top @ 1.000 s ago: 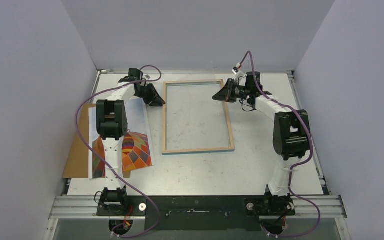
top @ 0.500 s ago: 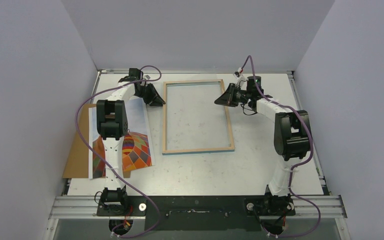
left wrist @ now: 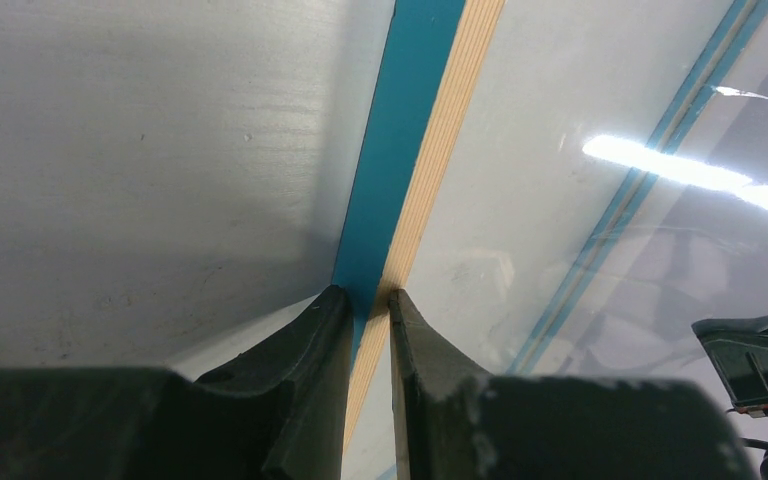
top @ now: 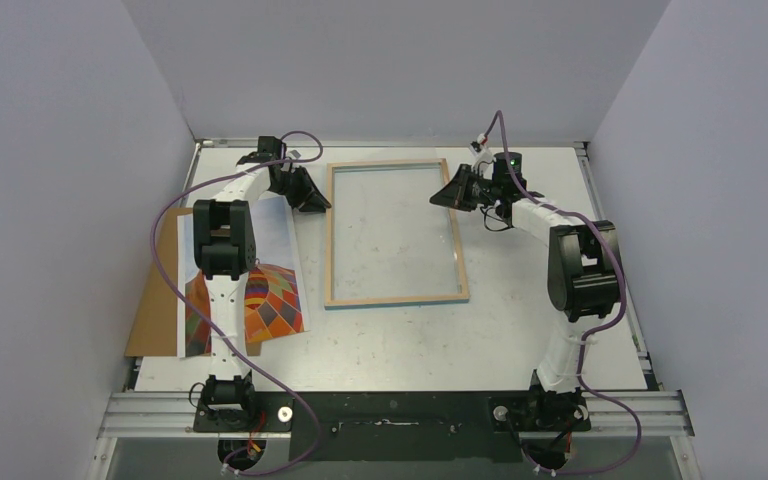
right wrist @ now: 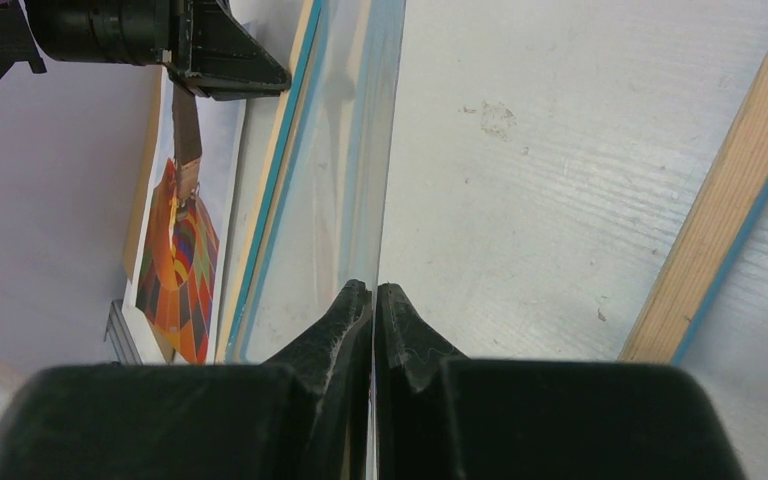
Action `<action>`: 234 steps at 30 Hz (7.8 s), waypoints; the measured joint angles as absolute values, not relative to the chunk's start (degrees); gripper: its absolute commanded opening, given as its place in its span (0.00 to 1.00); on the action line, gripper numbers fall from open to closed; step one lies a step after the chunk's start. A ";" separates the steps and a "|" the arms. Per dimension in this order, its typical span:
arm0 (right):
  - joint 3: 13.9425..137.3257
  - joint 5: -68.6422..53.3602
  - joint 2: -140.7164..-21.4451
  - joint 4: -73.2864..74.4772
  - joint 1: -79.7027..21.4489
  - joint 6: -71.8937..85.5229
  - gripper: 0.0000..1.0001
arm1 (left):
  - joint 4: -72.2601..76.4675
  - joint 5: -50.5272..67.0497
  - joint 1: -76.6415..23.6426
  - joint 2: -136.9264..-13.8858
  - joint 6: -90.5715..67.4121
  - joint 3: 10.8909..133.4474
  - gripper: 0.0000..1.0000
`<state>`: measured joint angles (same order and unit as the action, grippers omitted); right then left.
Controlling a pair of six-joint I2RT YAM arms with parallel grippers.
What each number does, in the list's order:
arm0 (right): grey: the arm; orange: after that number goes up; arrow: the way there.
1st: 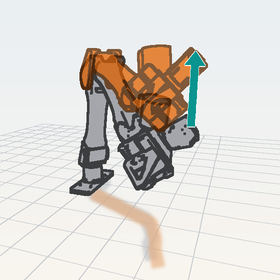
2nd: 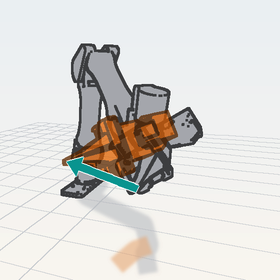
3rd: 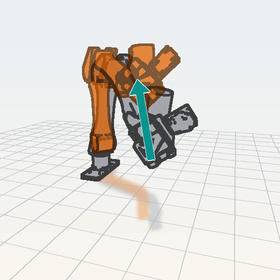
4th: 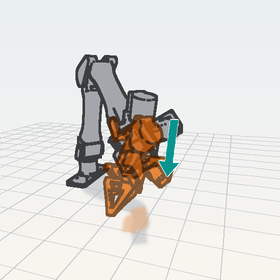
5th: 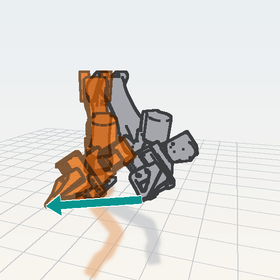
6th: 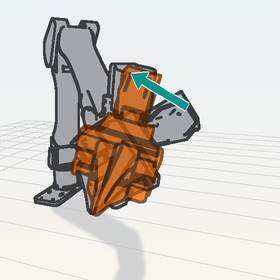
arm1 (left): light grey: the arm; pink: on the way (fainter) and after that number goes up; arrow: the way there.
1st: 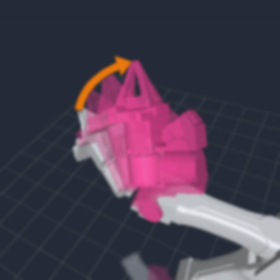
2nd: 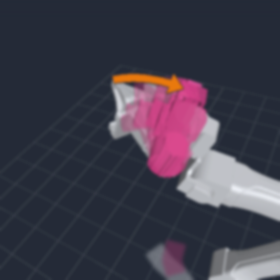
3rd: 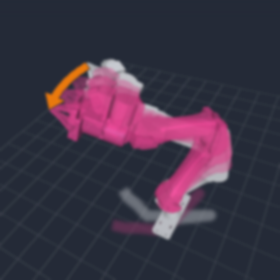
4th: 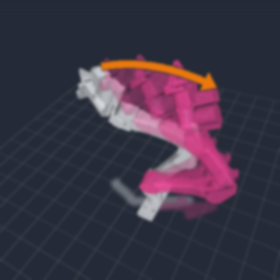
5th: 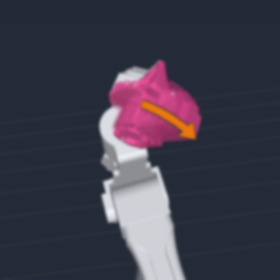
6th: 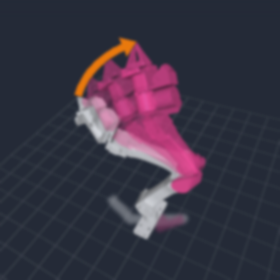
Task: Put the photo into the frame
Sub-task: Place the photo frame item in the photo frame, then pick up the photo at the center of the board.
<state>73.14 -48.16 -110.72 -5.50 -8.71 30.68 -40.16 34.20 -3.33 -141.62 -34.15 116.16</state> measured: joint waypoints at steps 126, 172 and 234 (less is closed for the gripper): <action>62.11 -11.22 -90.52 30.44 -5.61 35.51 0.77 | -39.16 28.14 -15.20 -119.22 -27.64 84.64 0.67; 114.80 -12.88 -141.38 14.94 -52.16 59.31 0.55 | -40.86 -2.28 6.04 -103.66 -38.70 65.80 0.07; 130.58 0.16 -104.90 86.63 -31.79 24.29 0.00 | -41.56 22.33 -7.51 -107.46 -28.69 83.77 0.66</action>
